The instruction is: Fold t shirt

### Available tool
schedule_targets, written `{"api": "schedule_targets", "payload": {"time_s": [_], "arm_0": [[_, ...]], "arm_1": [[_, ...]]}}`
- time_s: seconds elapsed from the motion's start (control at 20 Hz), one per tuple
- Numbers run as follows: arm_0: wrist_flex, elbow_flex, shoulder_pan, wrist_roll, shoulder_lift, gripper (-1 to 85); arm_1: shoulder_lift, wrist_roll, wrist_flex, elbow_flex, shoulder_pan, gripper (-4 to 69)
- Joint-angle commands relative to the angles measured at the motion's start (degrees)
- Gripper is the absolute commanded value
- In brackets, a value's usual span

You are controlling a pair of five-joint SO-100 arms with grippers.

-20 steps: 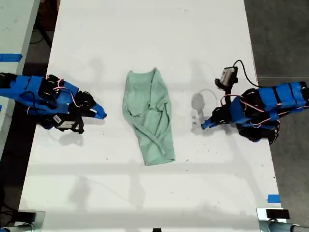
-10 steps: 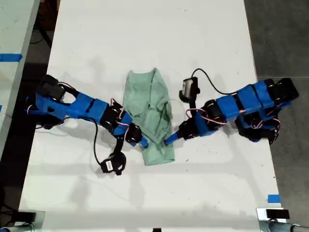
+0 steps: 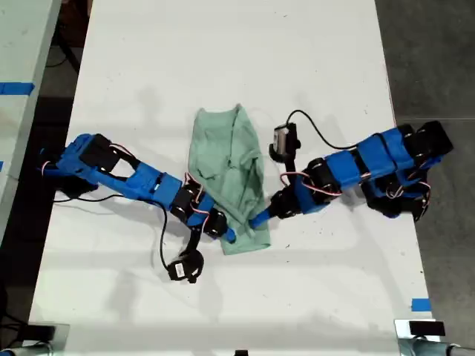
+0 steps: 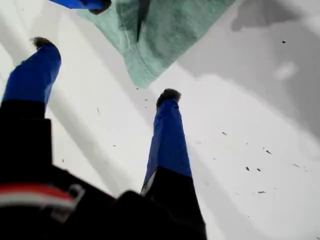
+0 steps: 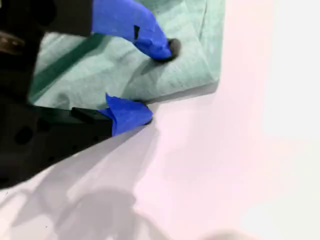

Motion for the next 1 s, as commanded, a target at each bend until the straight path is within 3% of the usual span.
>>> {"api": "schedule_targets", "payload": {"time_s": [0.0,0.25,0.4,0.6,0.8,0.85,0.95], "arm_0": [[-1.2,-2.3,0.8,1.8,-0.8,-0.2],[-1.9,-2.3,1.9,1.3,0.7,-0.3],[-2.3,-2.3,1.8,1.5,0.4,-0.3],[-2.2,-2.3,1.9,1.9,0.7,-0.3],[-2.2,-2.3,2.2,2.4,0.9,-0.3],[-2.2,-2.3,2.3,2.5,1.1,-0.3],[-2.2,-2.3,2.5,3.0,1.8,-0.3]], "arm_1": [[0.0,0.2,-0.7,-4.6,-1.8,36.7],[-10.1,1.2,-7.1,-8.6,-5.3,34.8],[-20.7,0.5,-6.9,-16.1,-5.4,34.7],[-23.6,1.3,-6.7,-17.0,-4.5,17.5],[-25.7,1.9,-6.3,-16.1,-4.0,14.8],[-26.2,2.0,-6.3,-16.2,-4.0,4.2],[-26.5,1.1,-6.2,-17.1,-4.0,2.2]]}}
